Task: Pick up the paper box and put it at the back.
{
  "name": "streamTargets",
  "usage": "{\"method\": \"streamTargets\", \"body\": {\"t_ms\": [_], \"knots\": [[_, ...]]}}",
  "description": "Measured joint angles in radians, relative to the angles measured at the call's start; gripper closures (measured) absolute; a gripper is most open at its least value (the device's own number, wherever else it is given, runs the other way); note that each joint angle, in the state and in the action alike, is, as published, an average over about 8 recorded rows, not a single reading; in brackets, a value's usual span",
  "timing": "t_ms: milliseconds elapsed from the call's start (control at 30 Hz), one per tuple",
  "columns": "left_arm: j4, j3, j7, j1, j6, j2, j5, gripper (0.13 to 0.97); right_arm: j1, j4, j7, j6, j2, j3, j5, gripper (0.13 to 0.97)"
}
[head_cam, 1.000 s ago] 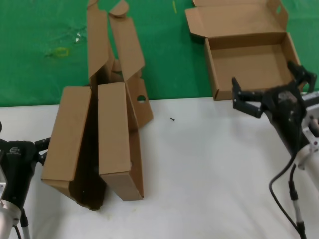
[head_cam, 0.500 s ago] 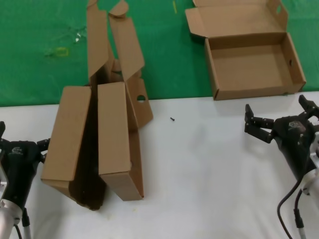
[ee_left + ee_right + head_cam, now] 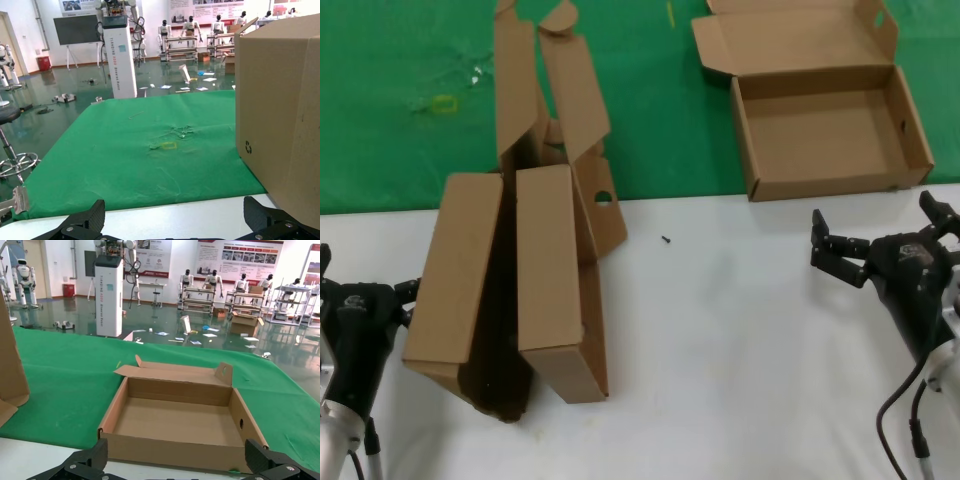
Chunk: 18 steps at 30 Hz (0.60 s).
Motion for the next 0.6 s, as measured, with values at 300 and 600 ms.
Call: {"method": "streamTargets", "body": {"t_ms": [300, 600], "knots": [[0.0, 0.0, 0.0, 0.0, 0.0, 0.0, 0.0, 0.132, 0.0, 0.0, 0.0, 0.0, 0.0, 0.0, 0.0, 0.129], [0.0, 0.0, 0.0, 0.0, 0.0, 0.0, 0.0, 0.132, 0.0, 0.0, 0.0, 0.0, 0.0, 0.0, 0.0, 0.129]]}}
